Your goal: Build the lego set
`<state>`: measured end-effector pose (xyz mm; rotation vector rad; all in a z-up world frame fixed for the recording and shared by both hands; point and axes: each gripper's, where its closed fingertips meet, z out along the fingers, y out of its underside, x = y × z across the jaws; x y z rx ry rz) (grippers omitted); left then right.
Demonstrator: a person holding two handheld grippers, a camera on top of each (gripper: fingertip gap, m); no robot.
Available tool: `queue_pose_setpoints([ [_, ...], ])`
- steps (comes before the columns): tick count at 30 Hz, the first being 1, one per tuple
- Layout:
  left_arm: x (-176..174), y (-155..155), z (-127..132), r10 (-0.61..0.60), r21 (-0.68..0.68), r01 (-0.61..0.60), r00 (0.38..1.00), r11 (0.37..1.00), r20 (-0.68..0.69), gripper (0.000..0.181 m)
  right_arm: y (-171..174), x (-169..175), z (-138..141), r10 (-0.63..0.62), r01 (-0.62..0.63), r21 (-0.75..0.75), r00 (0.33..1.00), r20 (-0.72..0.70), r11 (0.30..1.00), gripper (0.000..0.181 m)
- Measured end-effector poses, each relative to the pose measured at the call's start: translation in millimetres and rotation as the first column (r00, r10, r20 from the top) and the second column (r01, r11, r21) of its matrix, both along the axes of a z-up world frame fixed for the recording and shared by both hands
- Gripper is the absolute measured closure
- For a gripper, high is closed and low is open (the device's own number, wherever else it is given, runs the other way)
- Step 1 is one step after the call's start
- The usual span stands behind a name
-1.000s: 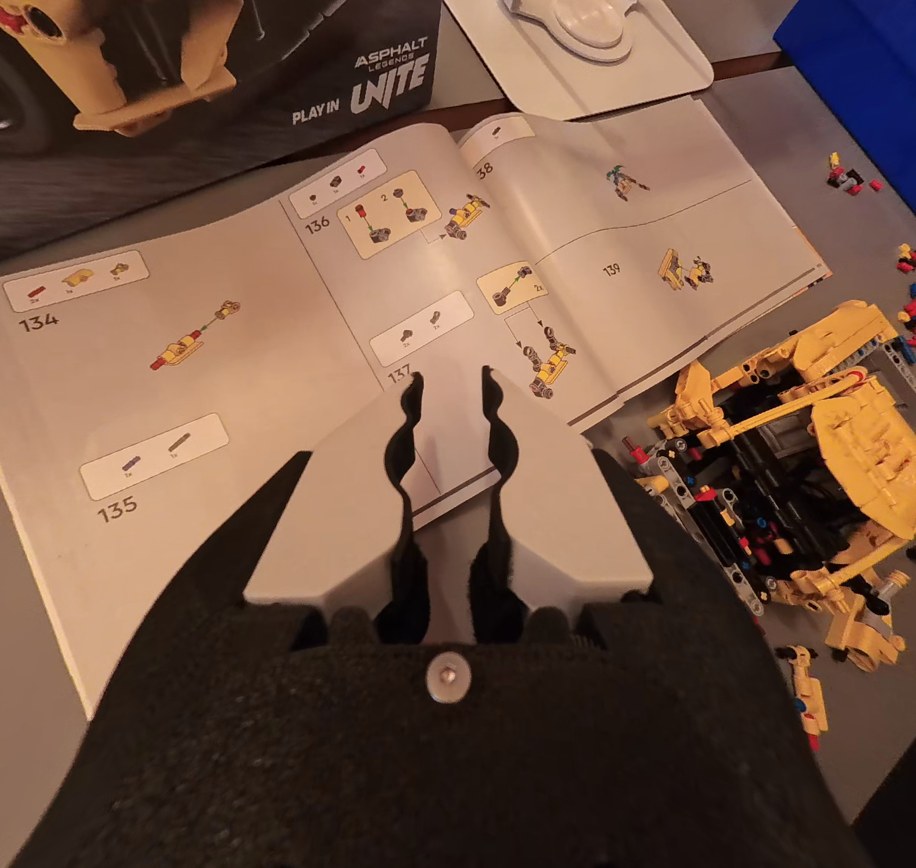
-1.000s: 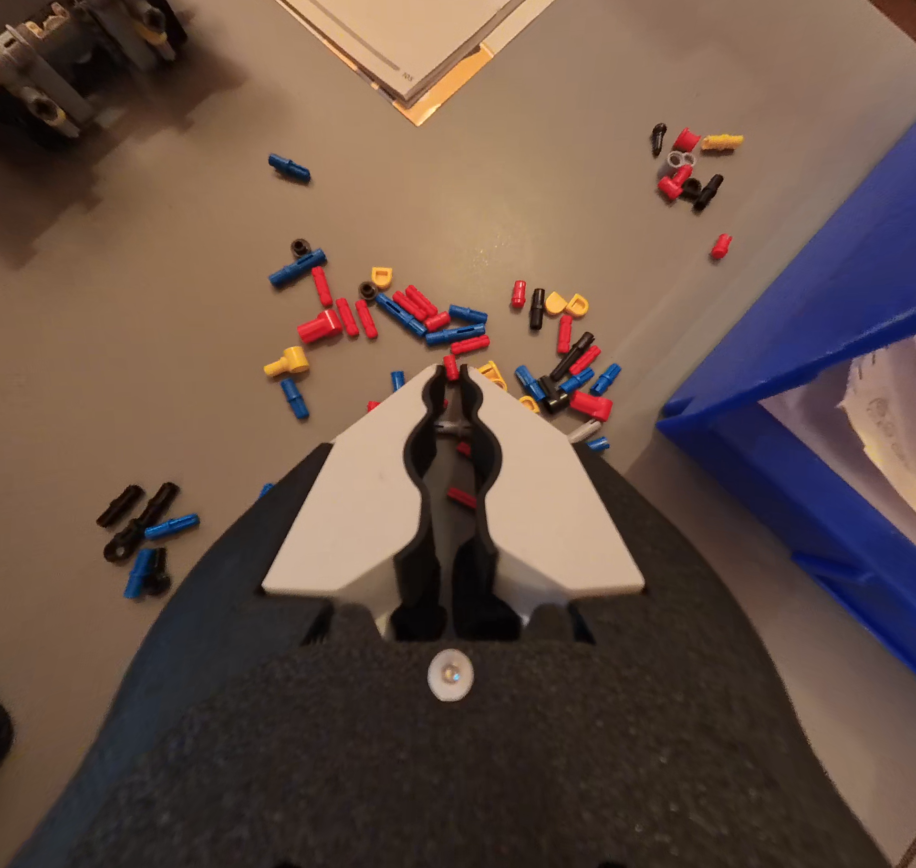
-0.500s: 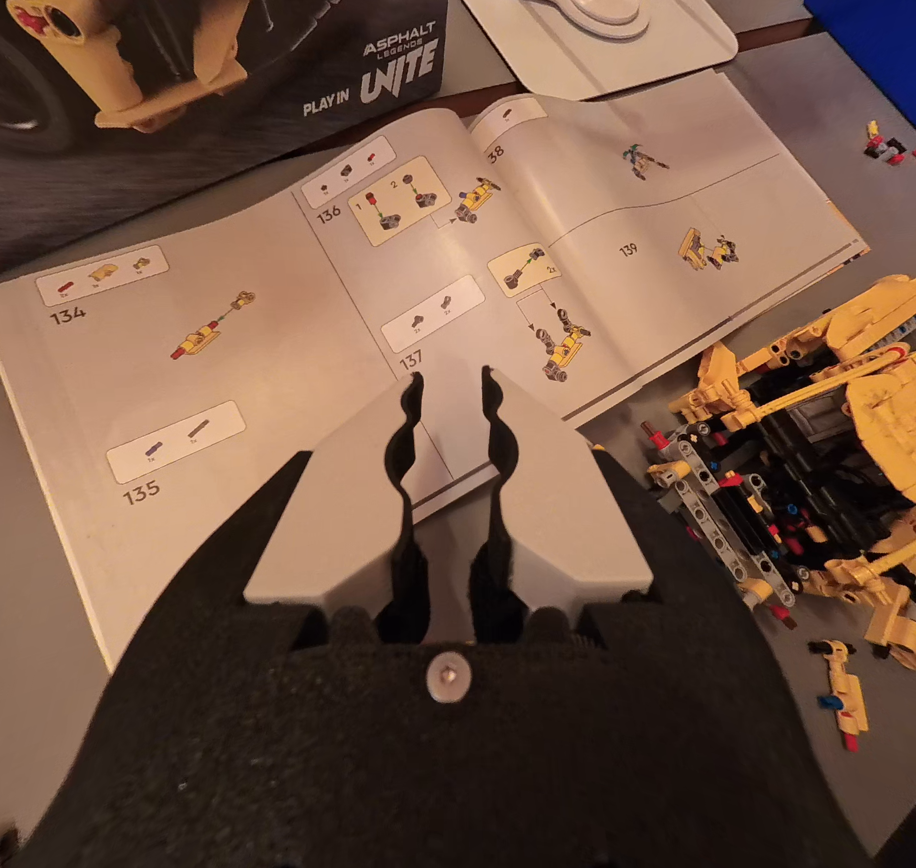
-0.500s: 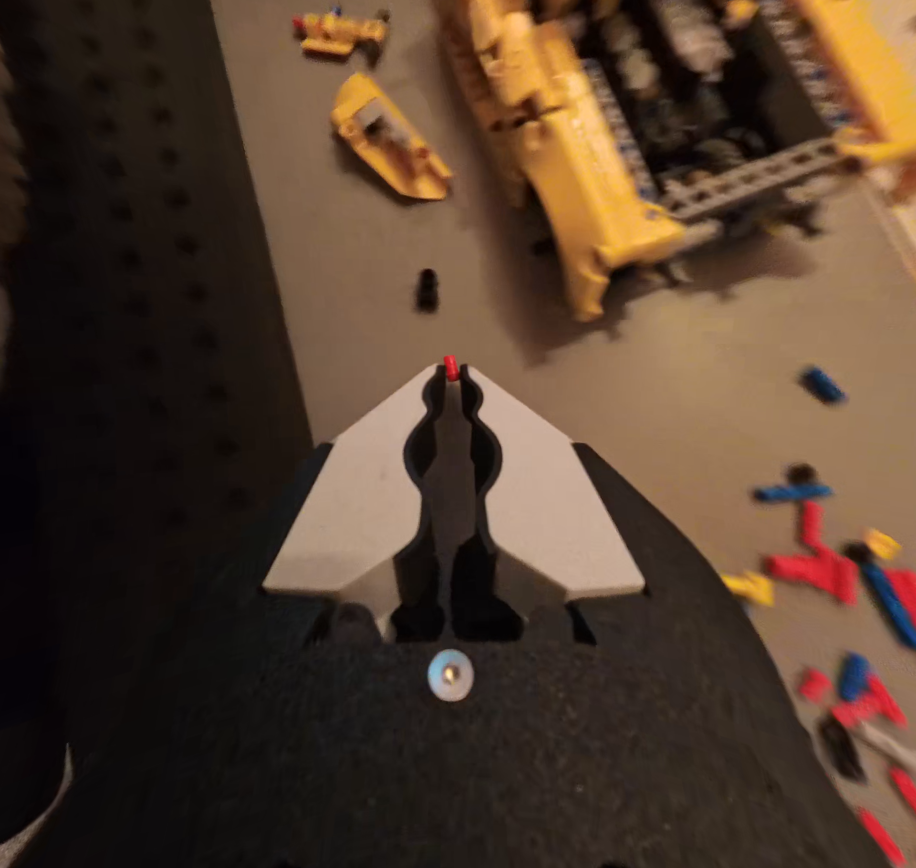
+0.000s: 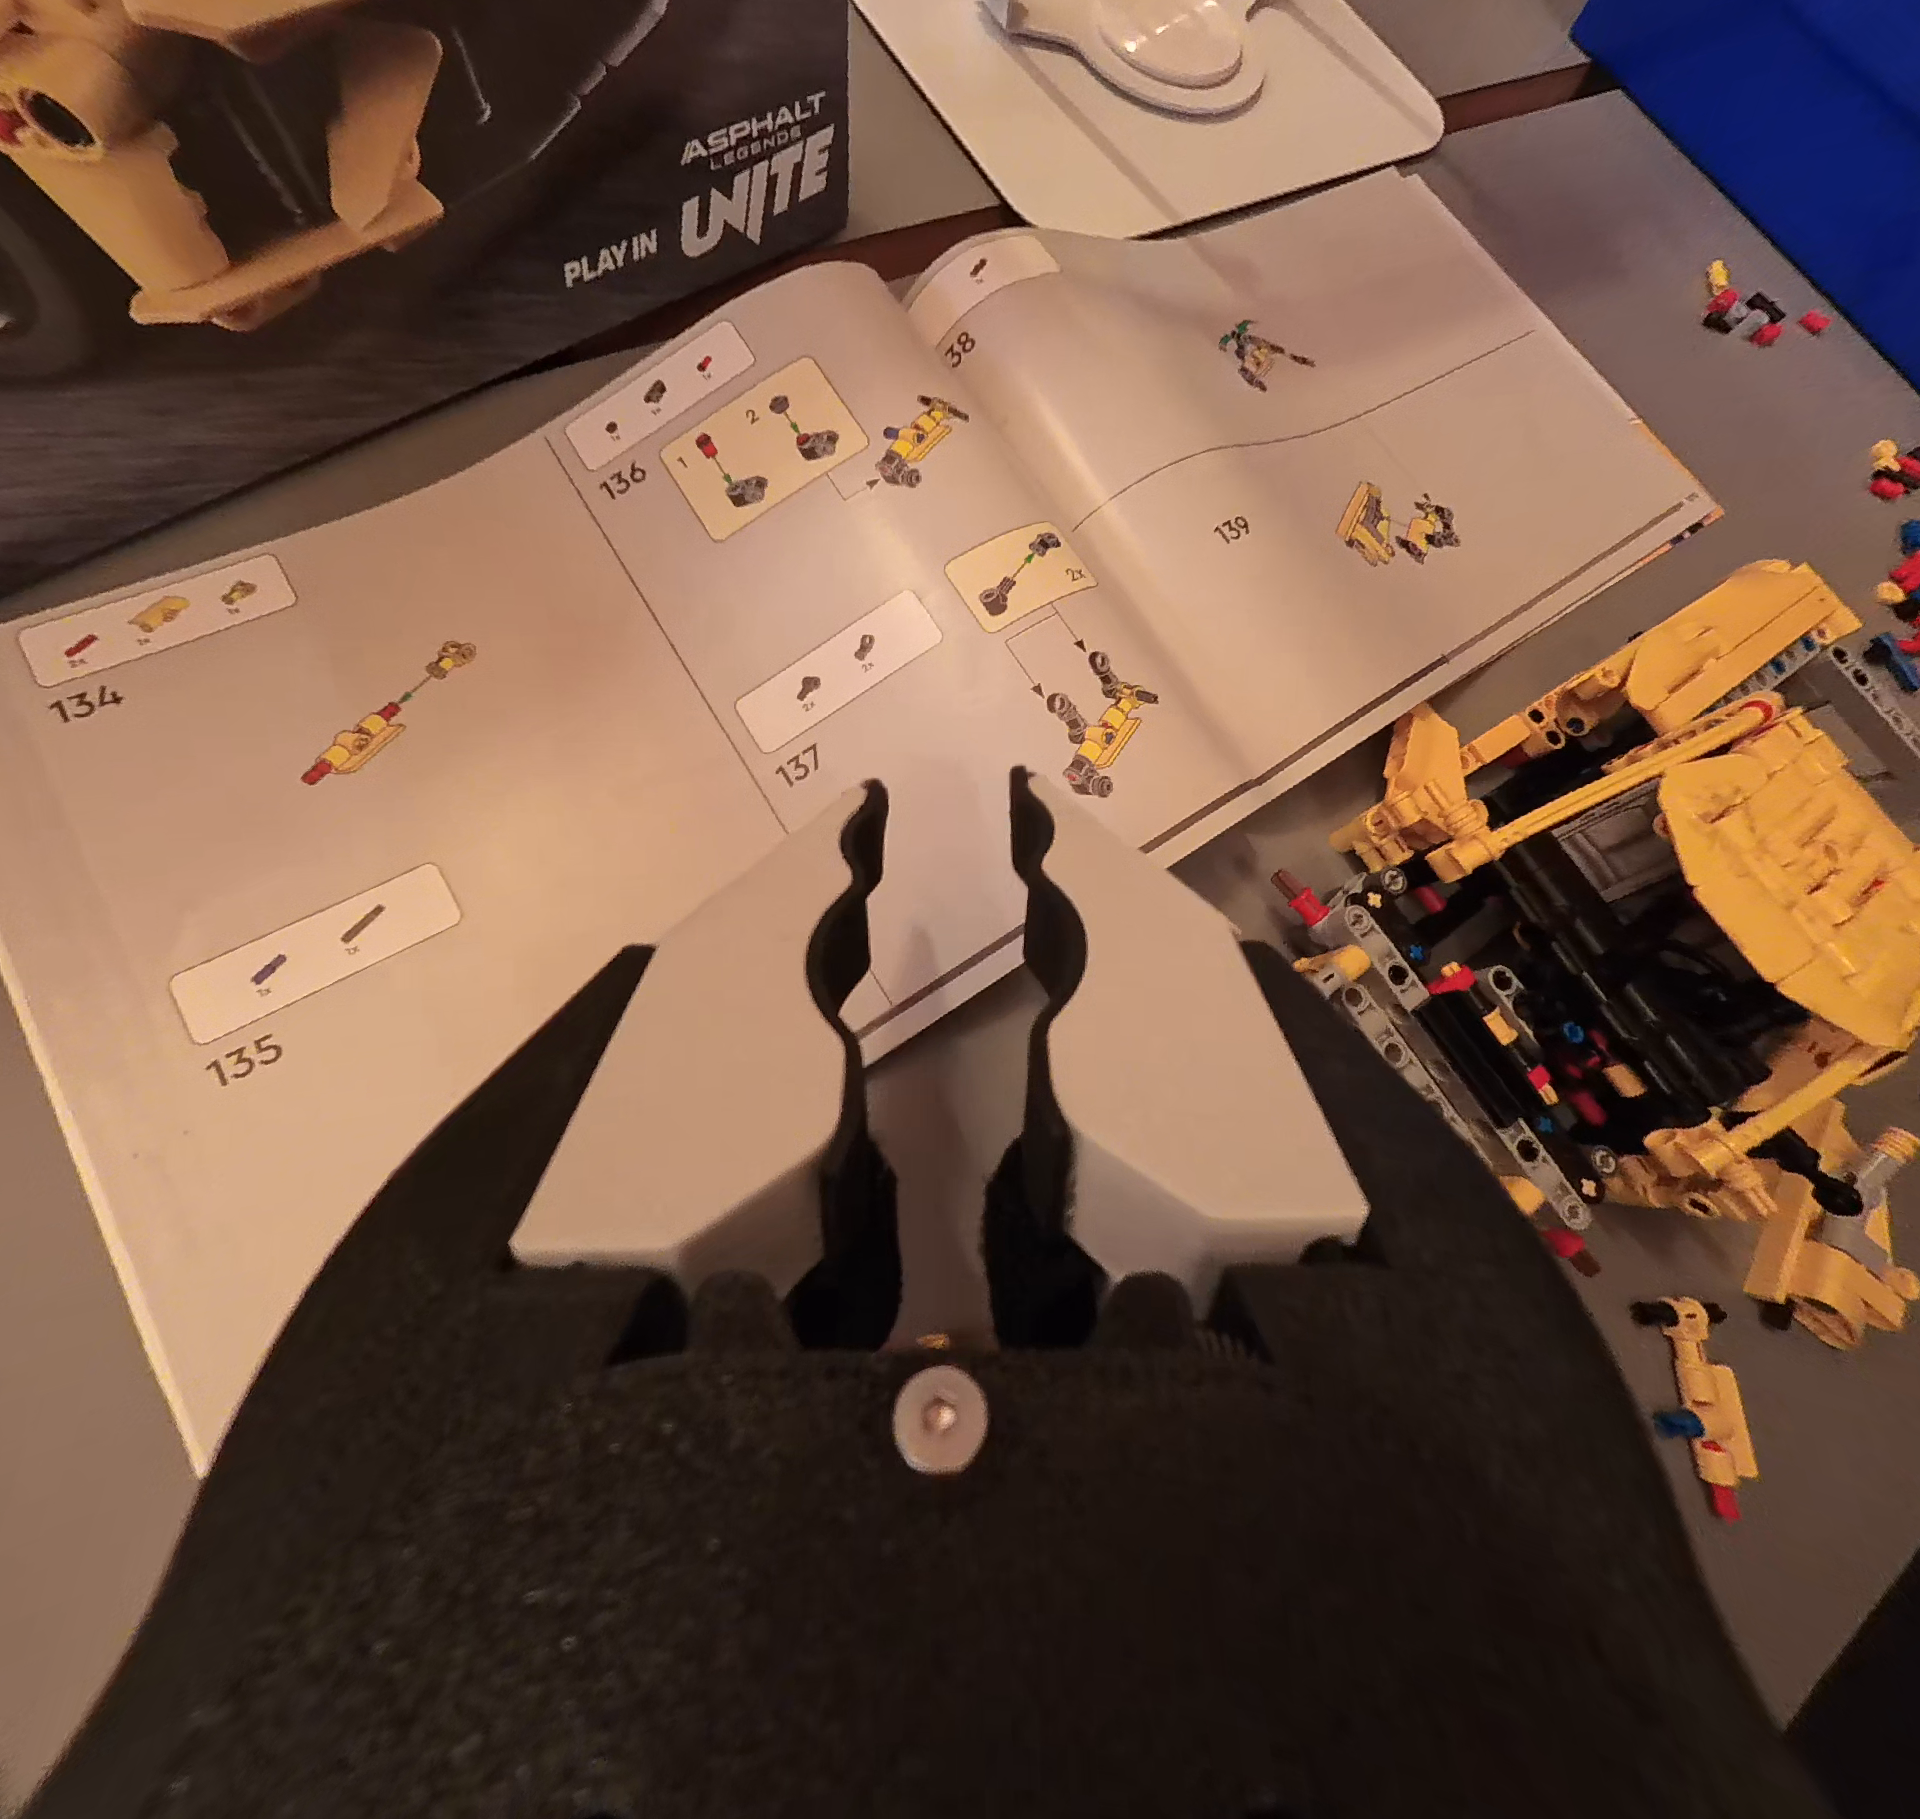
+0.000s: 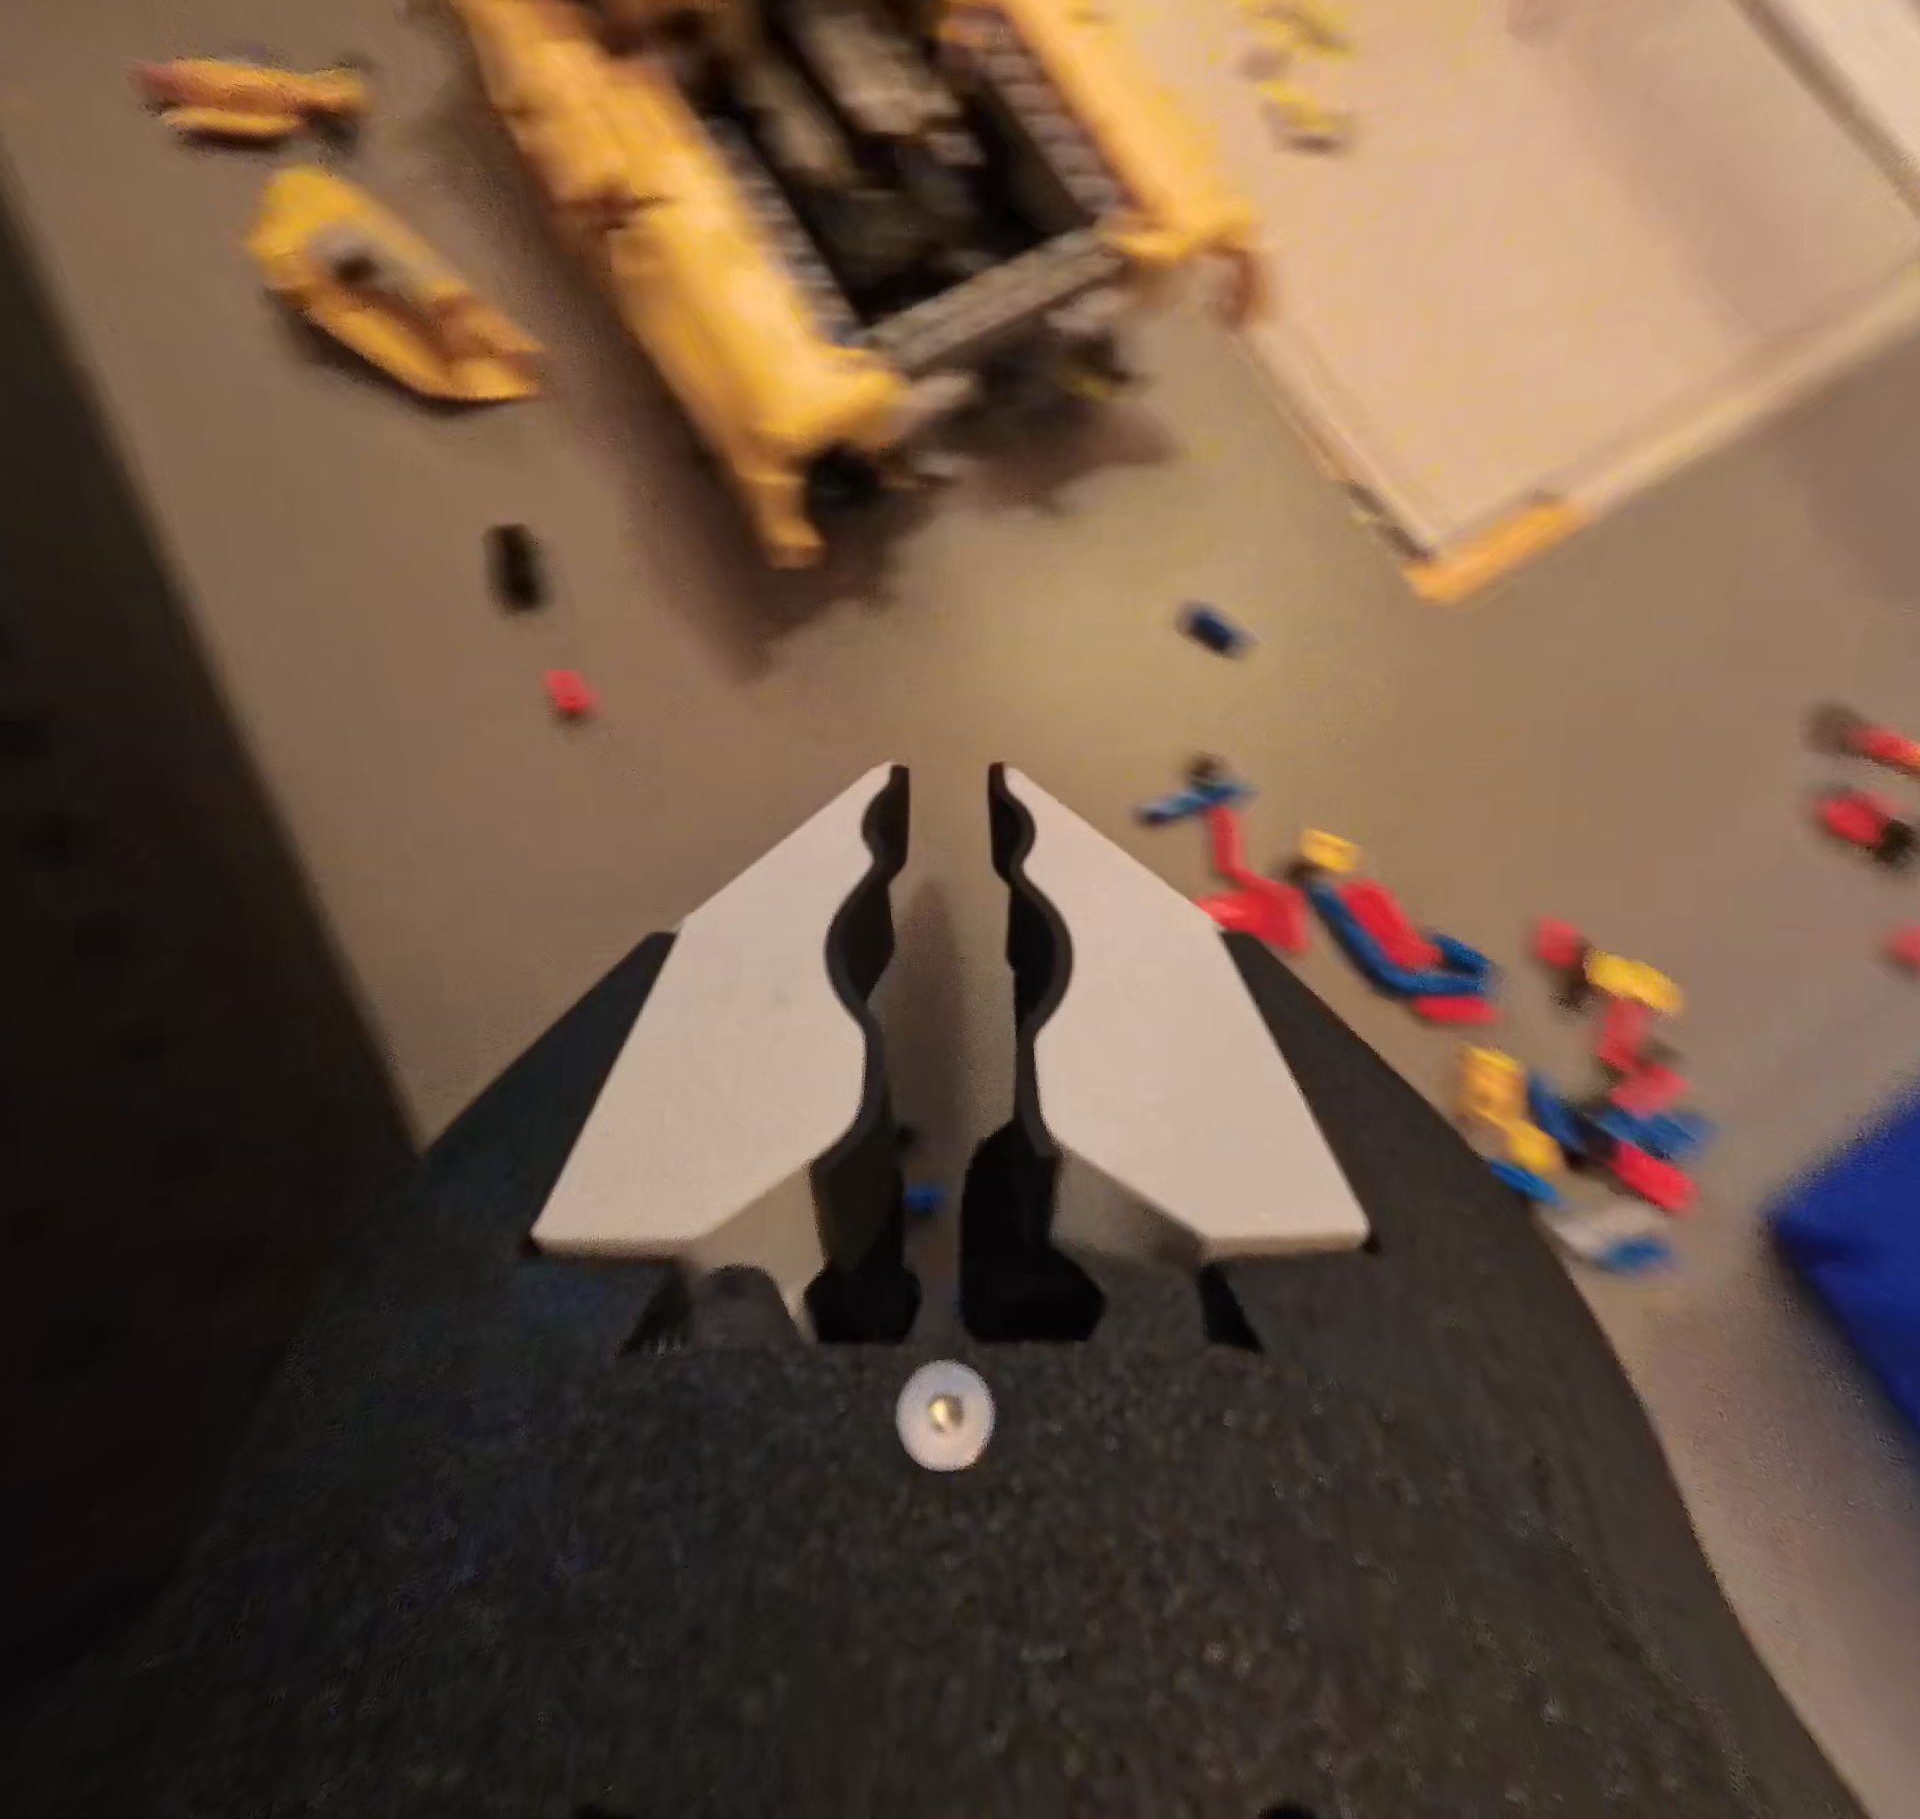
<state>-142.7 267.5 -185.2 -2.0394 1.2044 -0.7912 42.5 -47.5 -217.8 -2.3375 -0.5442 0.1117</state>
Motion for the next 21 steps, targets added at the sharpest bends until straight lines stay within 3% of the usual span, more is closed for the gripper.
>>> queue_pose_setpoints([
  [2, 1, 0, 2, -0.005, 0.006, 0.005, 1.000, 1.000, 0.009, 0.158, 13, 31, 9, -0.101, 0.102, 0.042, 0.995, -0.013, 0.994, 0.168],
  [4, 3, -1, 3, -0.013, 0.011, 0.013, 1.000, 1.000, 0.016, 0.158, 25, 43, 6, -0.121, 0.122, 0.048, 0.992, -0.017, 0.991, 0.168],
  [10, 4, -5, -4, -0.033, 0.002, 0.033, 0.999, 0.999, -0.003, 0.157, 37, 47, -18, -0.045, 0.048, -0.049, 0.996, 0.078, 0.998, 0.172],
  [21, 5, -7, -4, -0.047, 0.000, 0.047, 0.999, 0.999, -0.001, 0.158, 32, 47, -27, -0.020, 0.027, -0.082, 0.996, 0.087, 0.996, 0.178],
])
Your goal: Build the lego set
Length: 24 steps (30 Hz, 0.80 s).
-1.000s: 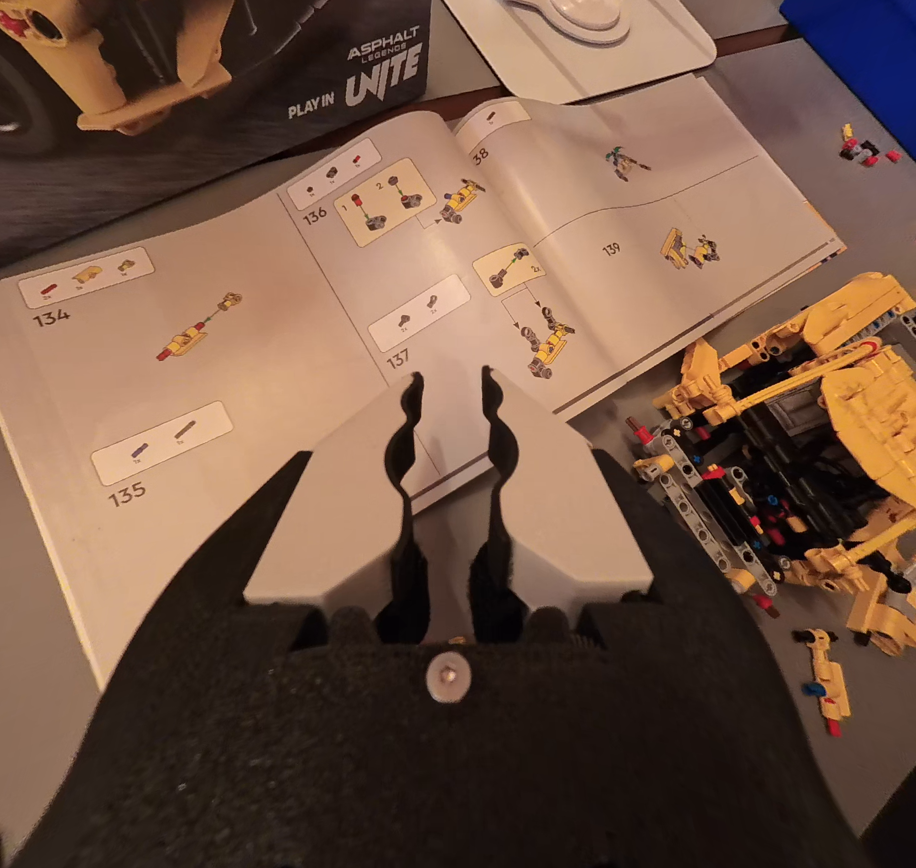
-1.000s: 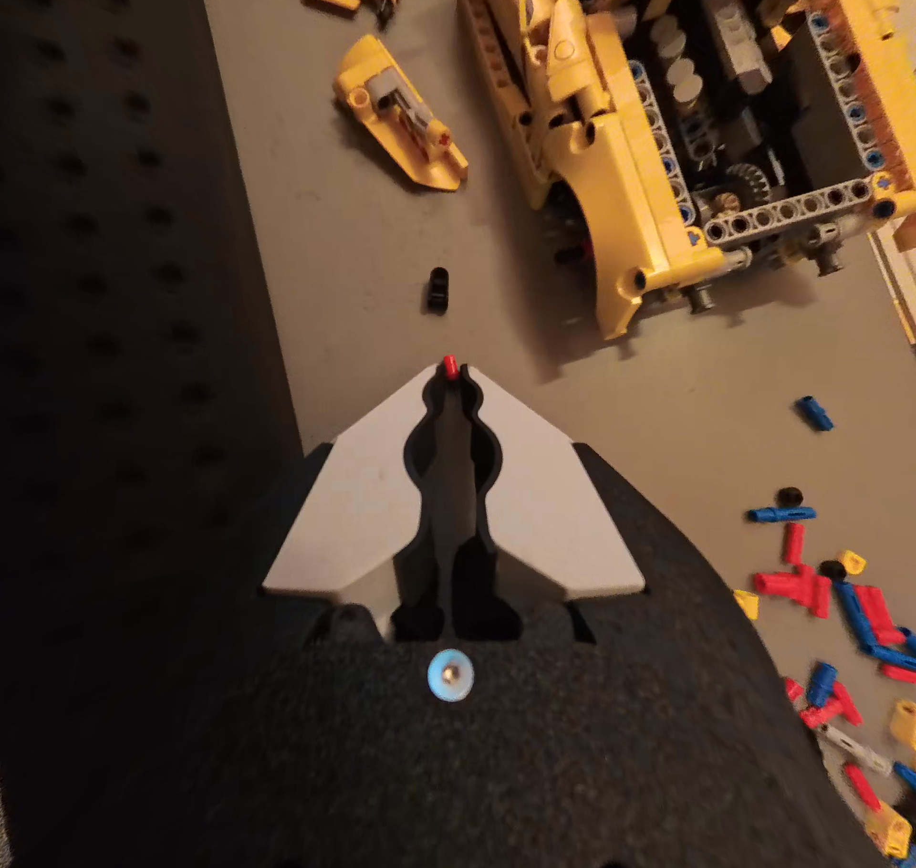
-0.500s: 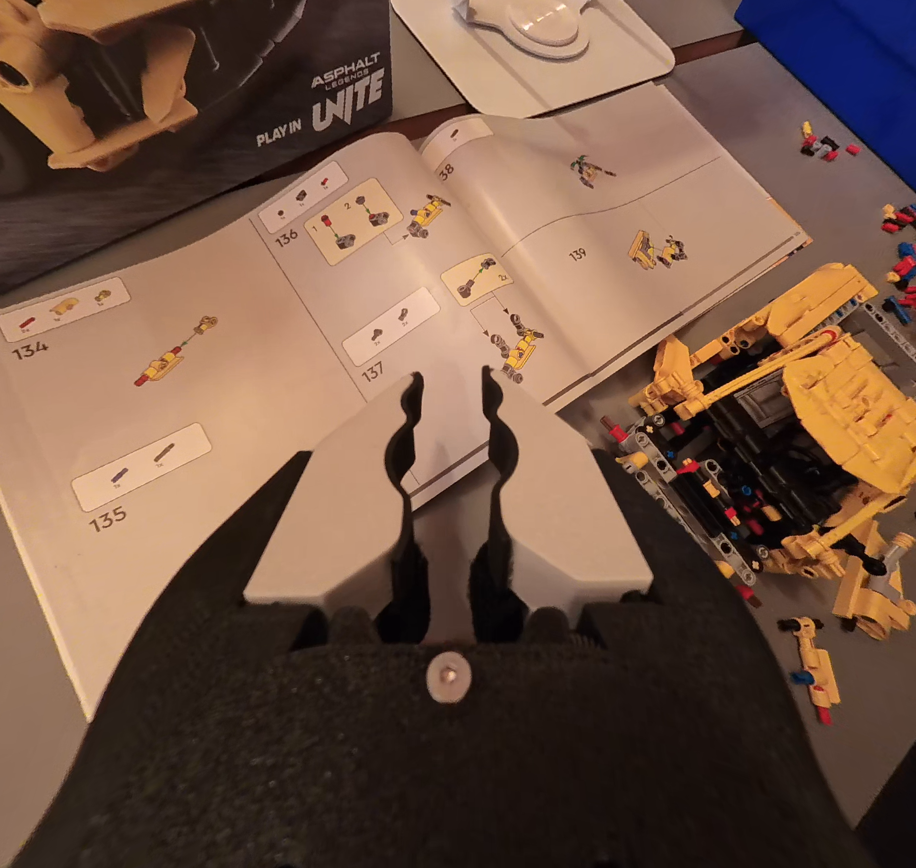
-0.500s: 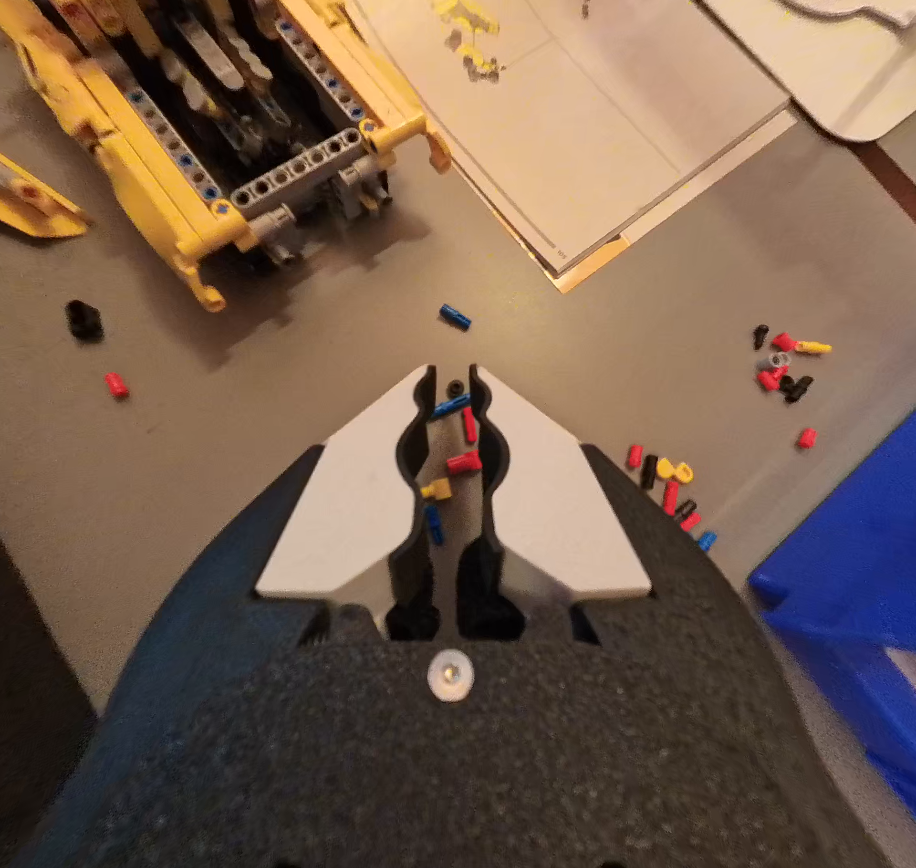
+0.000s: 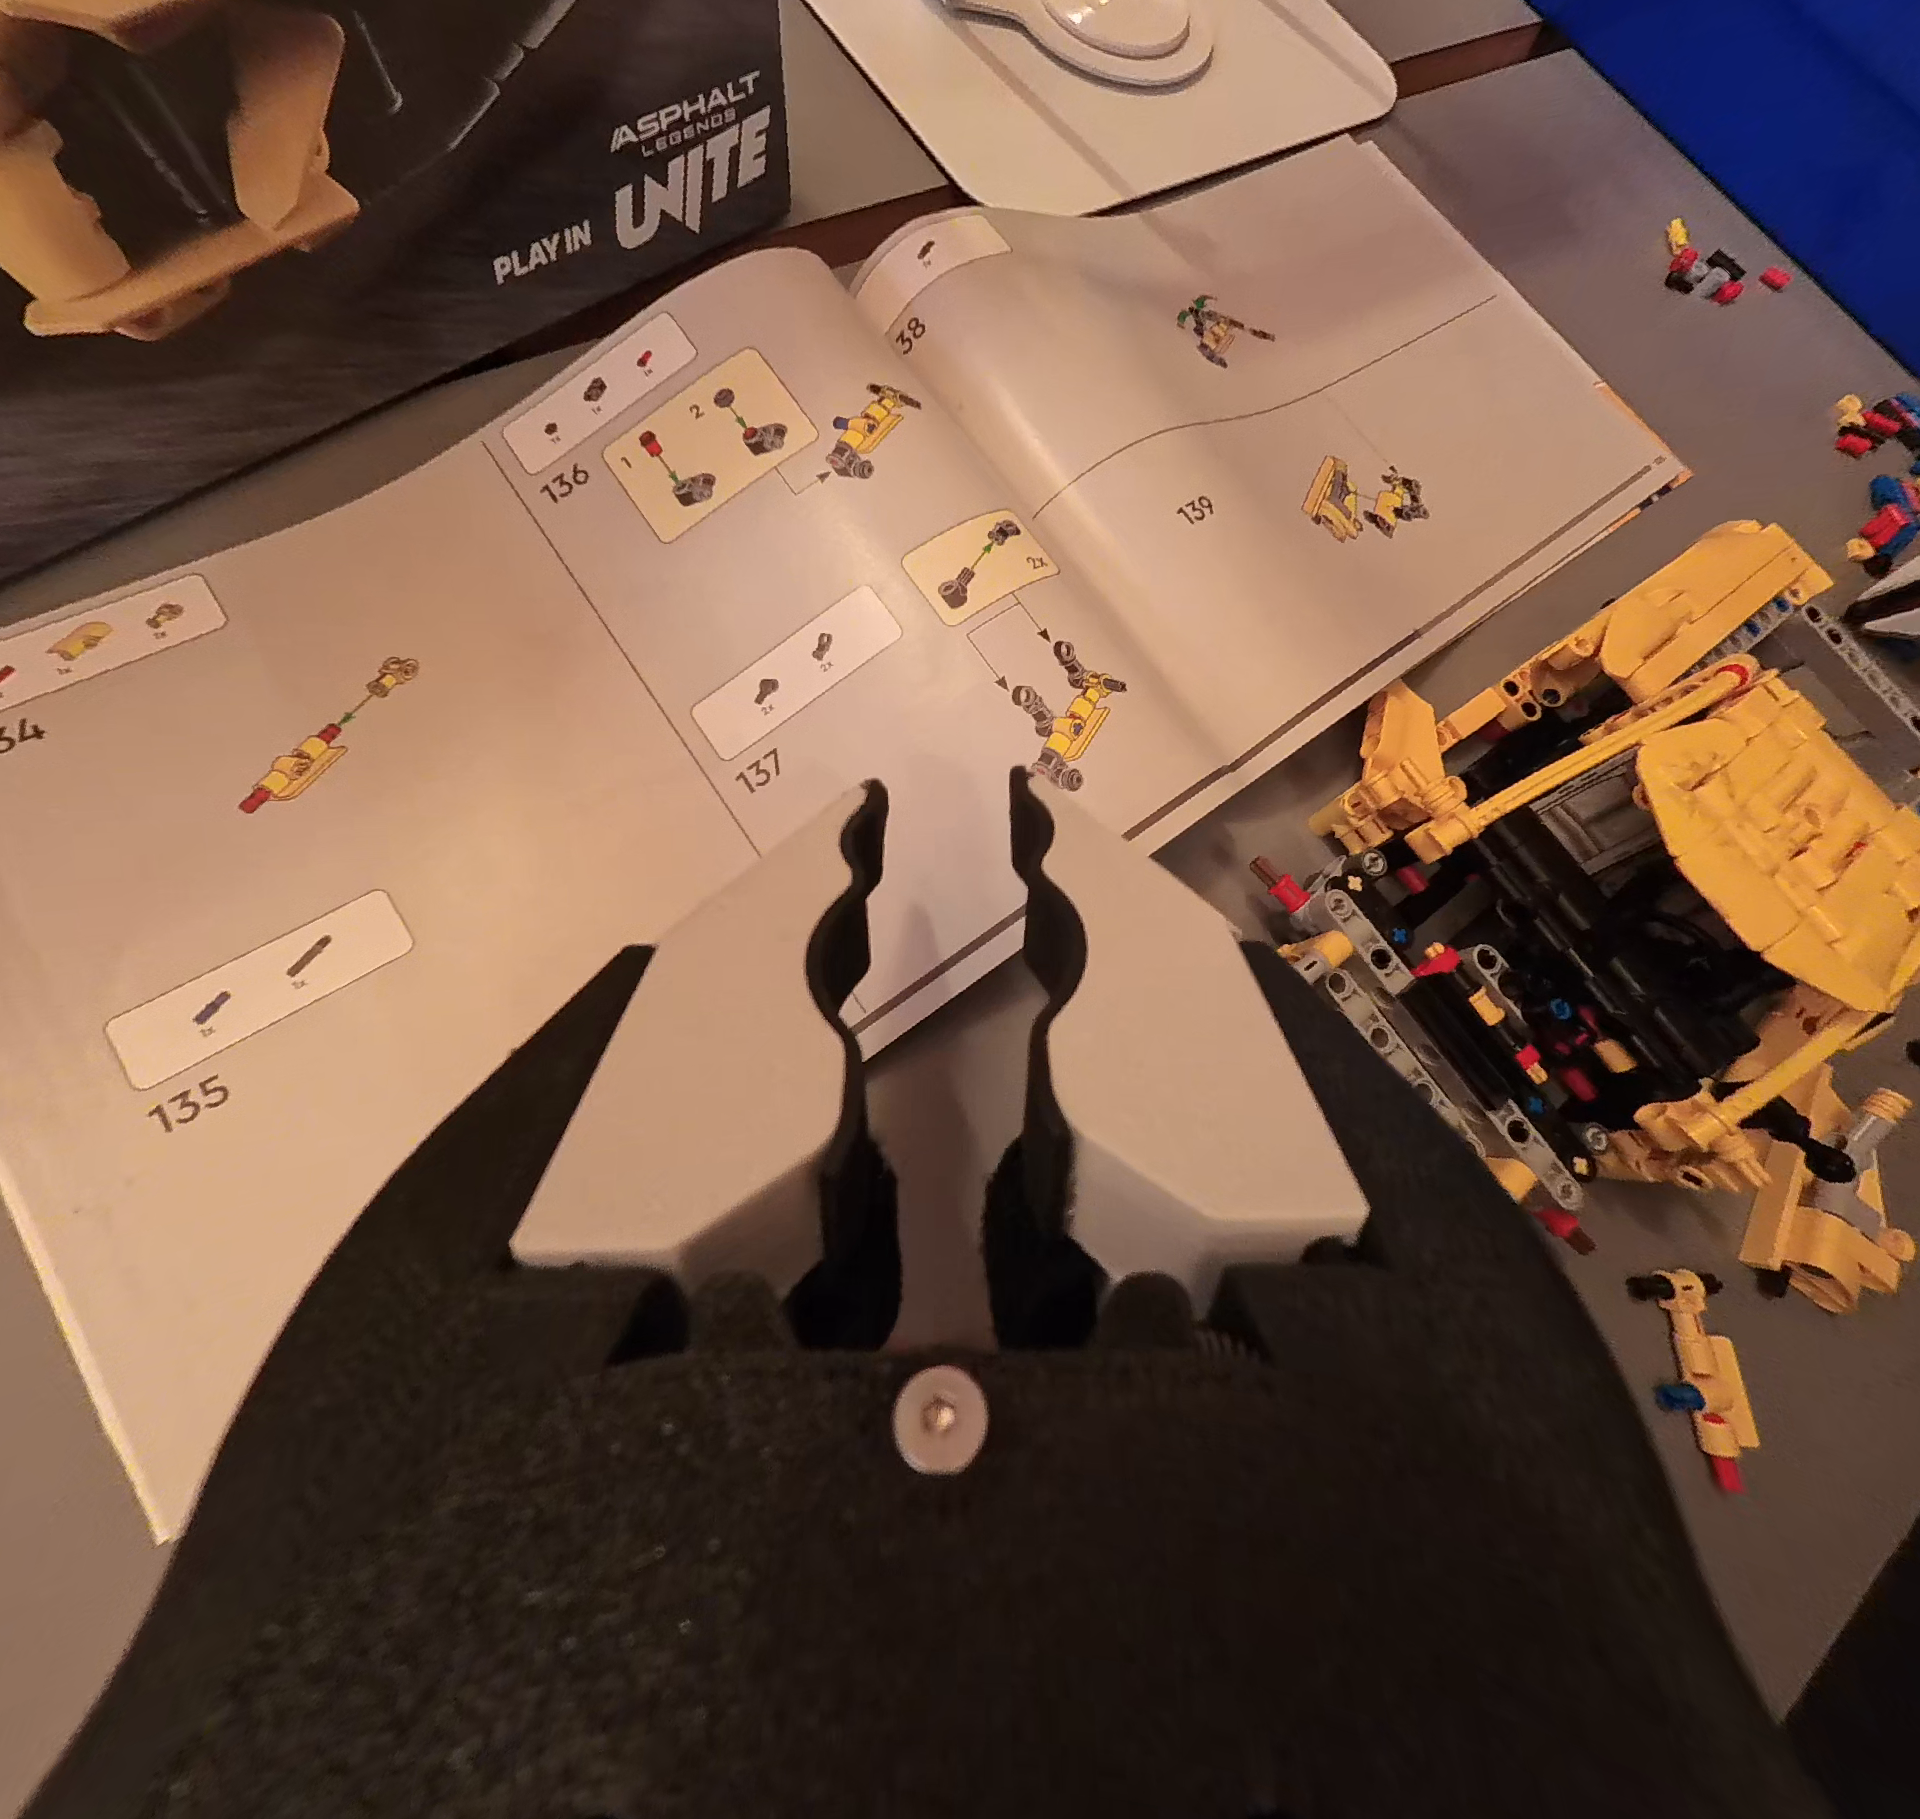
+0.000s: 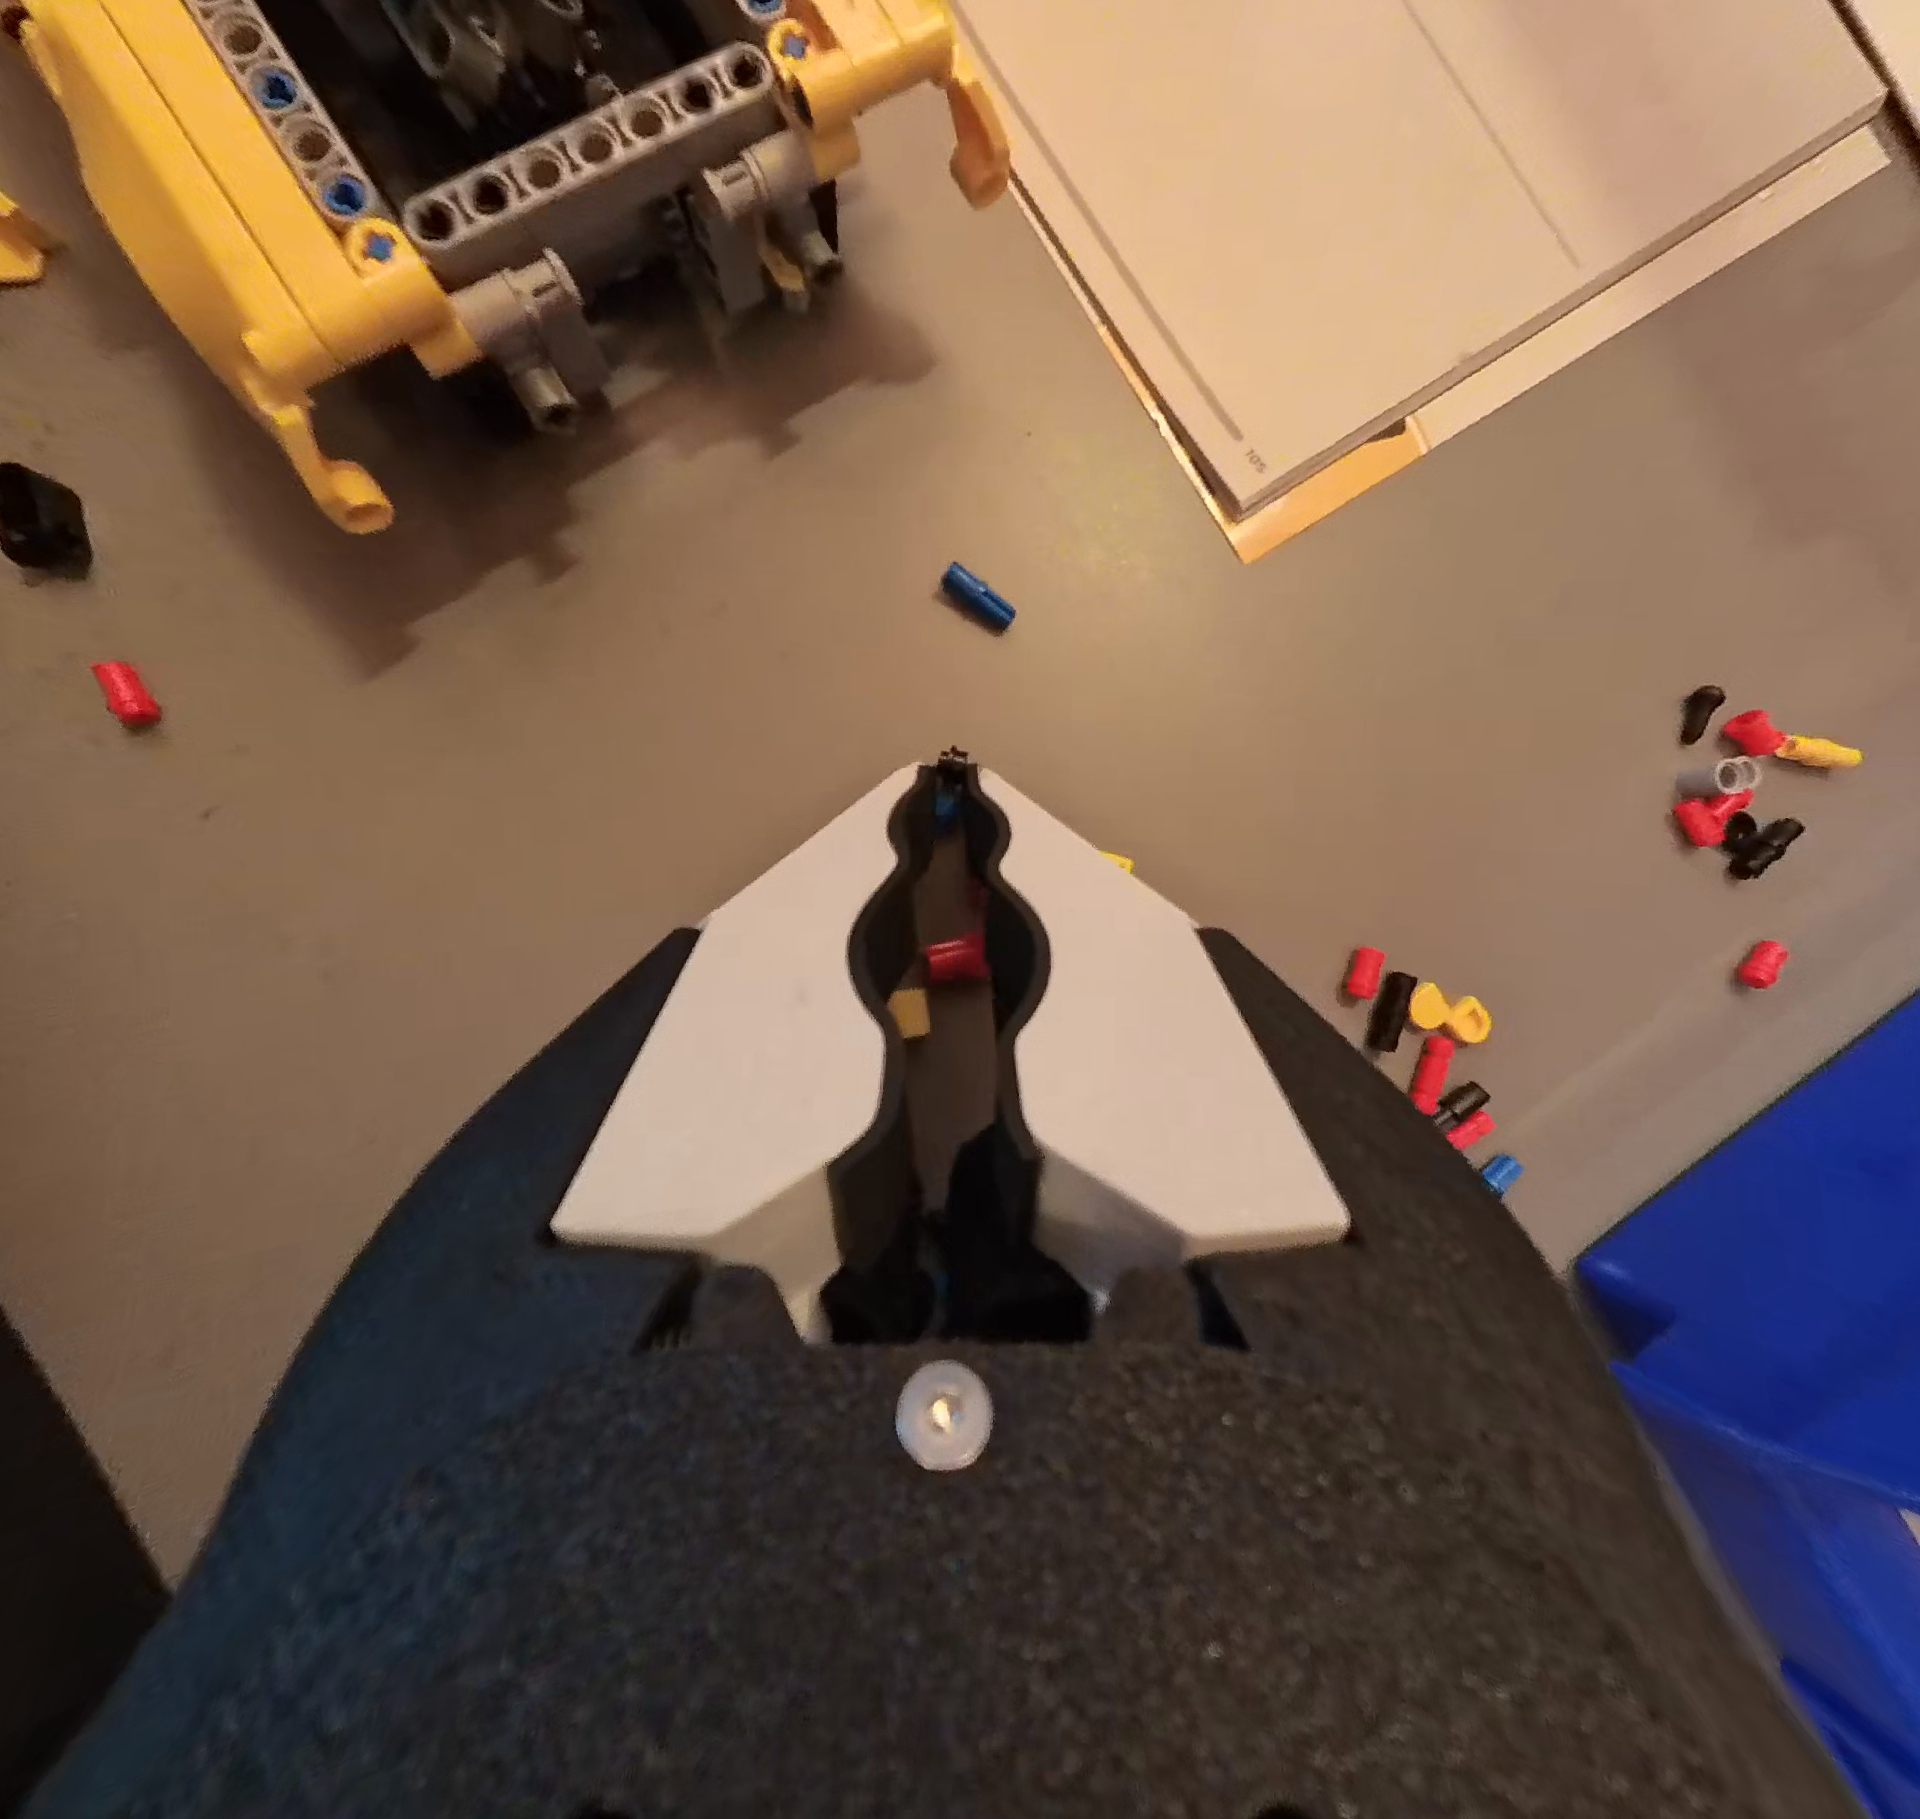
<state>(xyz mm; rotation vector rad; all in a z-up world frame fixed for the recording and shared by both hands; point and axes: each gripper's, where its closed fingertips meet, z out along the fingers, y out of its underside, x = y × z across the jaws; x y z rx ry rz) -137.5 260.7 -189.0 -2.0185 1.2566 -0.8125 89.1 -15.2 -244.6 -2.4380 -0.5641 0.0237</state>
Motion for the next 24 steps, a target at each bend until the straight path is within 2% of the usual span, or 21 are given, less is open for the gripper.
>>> queue_pose_setpoints([
  [3, 0, -1, 4, -0.005, 0.003, 0.005, 1.000, 1.000, 0.013, 0.158, -4, -18, 14, 0.027, -0.026, 0.012, 0.998, -0.054, 1.000, 0.177],
  [6, 0, -4, 8, -0.013, 0.014, 0.013, 1.000, 1.000, 0.026, 0.158, -16, -60, 28, 0.106, -0.103, 0.028, 0.984, -0.146, 0.994, 0.178],
  [9, 0, -8, 10, -0.028, 0.024, 0.027, 0.999, 0.999, 0.039, 0.158, -45, -112, 16, 0.197, -0.220, -0.065, 0.948, -0.249, 0.973, 0.178],
  [11, 0, -12, 11, -0.043, 0.038, 0.042, 0.998, 0.998, 0.046, 0.158, -62, -129, 1, 0.196, -0.237, -0.137, 0.945, -0.261, 0.962, 0.177],
  [13, -1, -14, 11, -0.055, 0.057, 0.053, 0.998, 0.997, 0.043, 0.158, -72, -145, 1, 0.170, -0.234, -0.156, 0.925, -0.340, 0.960, 0.178],
  [17, -1, -20, 14, -0.077, 0.058, 0.074, 0.995, 0.996, 0.060, 0.158, -79, -146, -1, 0.094, -0.180, -0.210, 0.927, -0.363, 0.961, 0.177],
  [24, 2, -31, 22, -0.108, 0.083, 0.102, 0.991, 0.991, 0.083, 0.158, -80, -132, 0, 0.062, -0.137, -0.216, 0.945, -0.321, 0.967, 0.169],
])
